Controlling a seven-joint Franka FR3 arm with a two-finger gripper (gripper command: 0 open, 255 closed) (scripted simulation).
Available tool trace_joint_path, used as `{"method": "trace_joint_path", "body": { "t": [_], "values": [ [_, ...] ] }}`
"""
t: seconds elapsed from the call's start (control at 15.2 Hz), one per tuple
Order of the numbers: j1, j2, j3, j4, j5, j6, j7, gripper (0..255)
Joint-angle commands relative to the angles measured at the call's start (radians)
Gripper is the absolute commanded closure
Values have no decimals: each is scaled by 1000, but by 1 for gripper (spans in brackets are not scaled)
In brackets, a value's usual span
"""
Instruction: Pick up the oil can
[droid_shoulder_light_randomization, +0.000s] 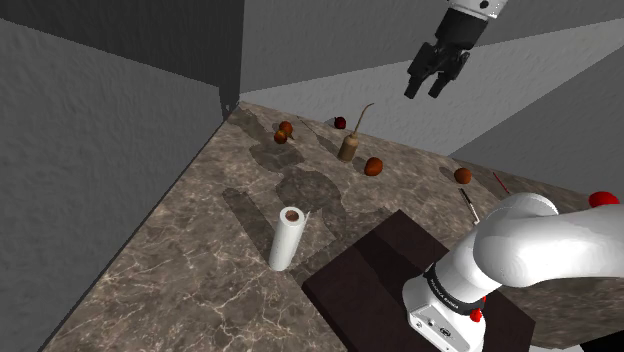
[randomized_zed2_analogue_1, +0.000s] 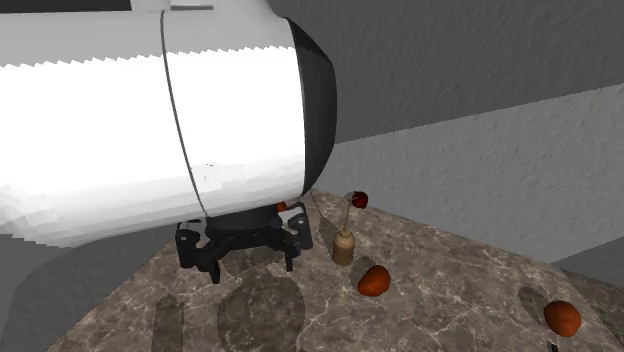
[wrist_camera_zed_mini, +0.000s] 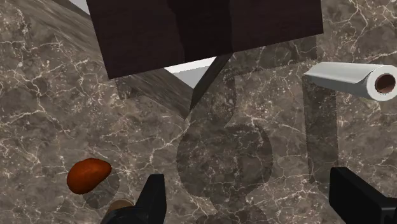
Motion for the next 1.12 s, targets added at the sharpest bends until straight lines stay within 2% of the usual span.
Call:
{"method": "trace_joint_path", "body": {
  "t": [0.0, 0.53, 1.06],
  "values": [
    [0, 0, 0, 0, 0, 0, 0, 0],
    [15, 200, -146, 18, -121, 112, -298, 0],
    [29, 471, -263, 117, -189, 234, -580, 0]
  ]
}}
